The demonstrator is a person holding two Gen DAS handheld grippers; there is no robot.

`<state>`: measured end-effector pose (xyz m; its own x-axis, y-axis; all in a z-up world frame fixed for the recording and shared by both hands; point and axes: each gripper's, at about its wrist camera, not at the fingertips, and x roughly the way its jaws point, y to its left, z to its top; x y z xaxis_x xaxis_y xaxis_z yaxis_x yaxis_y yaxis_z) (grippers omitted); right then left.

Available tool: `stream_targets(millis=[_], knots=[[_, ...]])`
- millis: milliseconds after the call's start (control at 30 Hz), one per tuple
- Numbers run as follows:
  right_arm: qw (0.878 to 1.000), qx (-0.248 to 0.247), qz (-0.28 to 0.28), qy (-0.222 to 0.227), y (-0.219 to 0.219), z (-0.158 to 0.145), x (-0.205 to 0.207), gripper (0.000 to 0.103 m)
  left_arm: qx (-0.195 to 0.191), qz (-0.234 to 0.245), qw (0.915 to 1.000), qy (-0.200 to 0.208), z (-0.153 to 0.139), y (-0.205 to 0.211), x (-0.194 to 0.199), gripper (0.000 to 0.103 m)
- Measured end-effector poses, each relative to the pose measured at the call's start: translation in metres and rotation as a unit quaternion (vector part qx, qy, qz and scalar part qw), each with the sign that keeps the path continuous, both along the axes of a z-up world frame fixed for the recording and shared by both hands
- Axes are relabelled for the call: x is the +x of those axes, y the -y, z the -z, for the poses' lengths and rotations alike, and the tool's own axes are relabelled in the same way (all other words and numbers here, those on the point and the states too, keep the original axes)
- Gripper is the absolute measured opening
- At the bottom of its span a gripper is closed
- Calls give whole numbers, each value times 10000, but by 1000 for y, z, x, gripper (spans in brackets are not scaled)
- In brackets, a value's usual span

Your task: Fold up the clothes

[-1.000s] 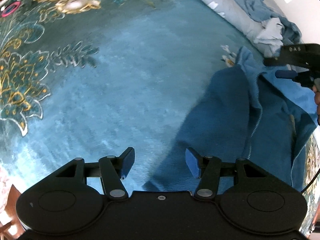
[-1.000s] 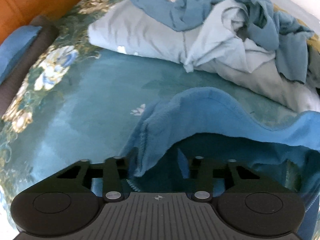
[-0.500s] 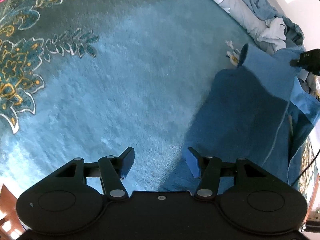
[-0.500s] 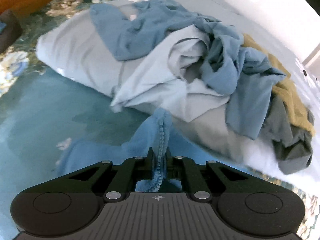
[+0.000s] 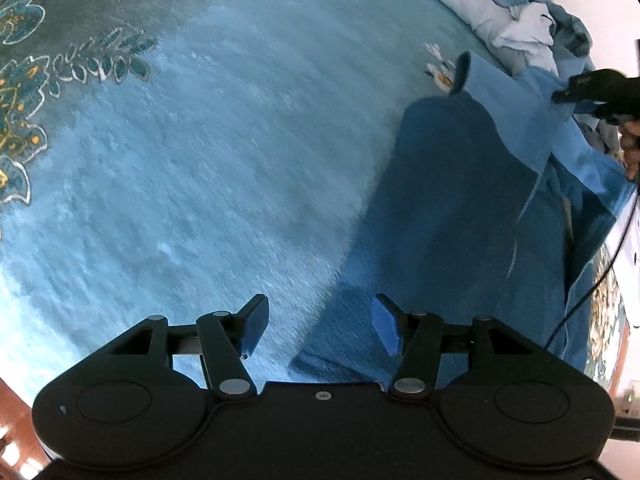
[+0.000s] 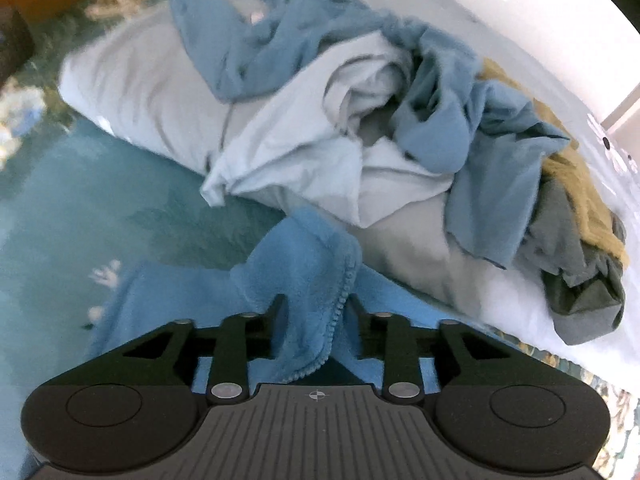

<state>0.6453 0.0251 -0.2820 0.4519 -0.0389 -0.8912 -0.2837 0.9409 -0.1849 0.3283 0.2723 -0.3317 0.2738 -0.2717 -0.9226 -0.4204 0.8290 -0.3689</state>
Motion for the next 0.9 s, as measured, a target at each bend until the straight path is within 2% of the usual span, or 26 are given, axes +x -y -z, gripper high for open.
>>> stream_targets(millis=[167, 300, 467, 633, 833, 900], knots=[[9981, 541, 169, 222, 32, -40, -46, 43, -153, -93, 9998, 8, -2, 10, -8, 55], [9954, 837, 433, 154, 72, -60, -107, 44, -140, -229, 9996, 36, -6, 16, -17, 55], [9927, 815, 876, -127, 132, -67, -184, 45, 98, -223, 9997, 65, -13, 27, -30, 55], [9803, 797, 1768, -375, 207, -75, -245, 46, 288, -315, 9991, 68, -17, 37, -42, 55], [9612, 710, 2601, -582, 276, -70, -305, 47, 123, -741, 9971, -141, -5, 46, -50, 55], [9574, 710, 2726, -632, 289, -68, -323, 48, 41, -891, 9958, -205, 0, 49, -52, 55]])
